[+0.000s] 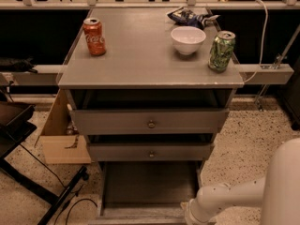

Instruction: Close bottom drawer

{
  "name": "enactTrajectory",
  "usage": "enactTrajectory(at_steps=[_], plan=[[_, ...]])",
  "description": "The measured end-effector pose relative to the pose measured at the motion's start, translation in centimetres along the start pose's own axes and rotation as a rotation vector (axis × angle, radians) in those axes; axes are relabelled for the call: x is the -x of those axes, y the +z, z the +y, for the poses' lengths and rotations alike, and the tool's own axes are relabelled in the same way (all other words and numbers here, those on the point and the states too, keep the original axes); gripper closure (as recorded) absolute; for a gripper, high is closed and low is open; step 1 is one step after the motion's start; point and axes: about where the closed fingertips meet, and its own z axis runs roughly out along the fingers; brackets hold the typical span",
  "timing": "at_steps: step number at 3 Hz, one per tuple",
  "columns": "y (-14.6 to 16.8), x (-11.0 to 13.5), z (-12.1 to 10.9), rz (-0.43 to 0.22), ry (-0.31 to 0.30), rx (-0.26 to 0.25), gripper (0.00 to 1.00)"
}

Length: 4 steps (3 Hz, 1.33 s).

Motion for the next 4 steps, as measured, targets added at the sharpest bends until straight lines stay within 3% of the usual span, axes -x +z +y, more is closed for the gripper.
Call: enactTrajectory(at_steps=[1,2,3,4], plan=[[5.6,-2.1,0.4,-0.01,0.028,0.047,0.0],[6.9,-2.4,1.3,-0.014,0.039,0.071,0.0],[5.8,-2.0,1.8,-0.018,0.018,0.055,0.0],[4.4,-2.0,3.2,-0.009,-0.016,0.037,0.19]])
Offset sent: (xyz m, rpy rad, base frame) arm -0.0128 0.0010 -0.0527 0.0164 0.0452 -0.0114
